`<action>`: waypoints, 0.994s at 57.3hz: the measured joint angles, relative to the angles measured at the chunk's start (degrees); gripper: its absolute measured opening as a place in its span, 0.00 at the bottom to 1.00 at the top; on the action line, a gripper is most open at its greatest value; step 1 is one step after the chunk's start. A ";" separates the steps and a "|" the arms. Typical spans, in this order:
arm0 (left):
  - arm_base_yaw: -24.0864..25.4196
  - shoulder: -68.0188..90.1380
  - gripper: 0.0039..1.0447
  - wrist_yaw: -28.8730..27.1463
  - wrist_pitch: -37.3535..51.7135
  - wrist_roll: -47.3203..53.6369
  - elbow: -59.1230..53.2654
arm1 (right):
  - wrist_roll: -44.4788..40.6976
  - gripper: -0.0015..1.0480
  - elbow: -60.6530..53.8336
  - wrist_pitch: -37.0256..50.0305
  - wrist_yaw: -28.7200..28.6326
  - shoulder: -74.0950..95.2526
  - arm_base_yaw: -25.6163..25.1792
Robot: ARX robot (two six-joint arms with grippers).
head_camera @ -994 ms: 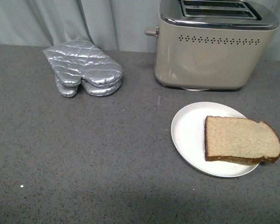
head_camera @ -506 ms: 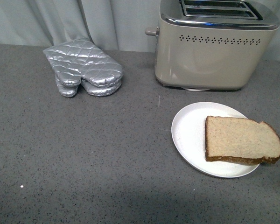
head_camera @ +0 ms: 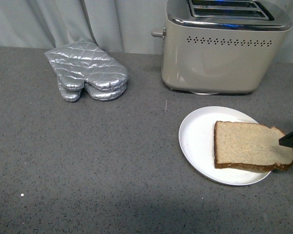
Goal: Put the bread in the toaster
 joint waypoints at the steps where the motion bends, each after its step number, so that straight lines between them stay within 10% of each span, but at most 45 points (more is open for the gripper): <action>1: 0.00 0.00 0.94 0.00 0.00 0.00 0.00 | 0.42 0.91 0.26 0.15 -0.26 0.70 0.17; 8: 0.00 0.00 0.94 0.00 0.00 0.00 0.00 | 1.77 0.88 1.77 0.55 0.48 3.76 1.46; 36: 0.00 0.00 0.94 0.00 0.00 0.02 0.00 | 7.15 0.06 4.85 -0.63 0.98 6.54 3.72; 57: 0.00 0.00 0.94 0.00 0.00 0.02 0.00 | 22.69 0.01 3.19 -7.54 -8.22 -9.33 3.91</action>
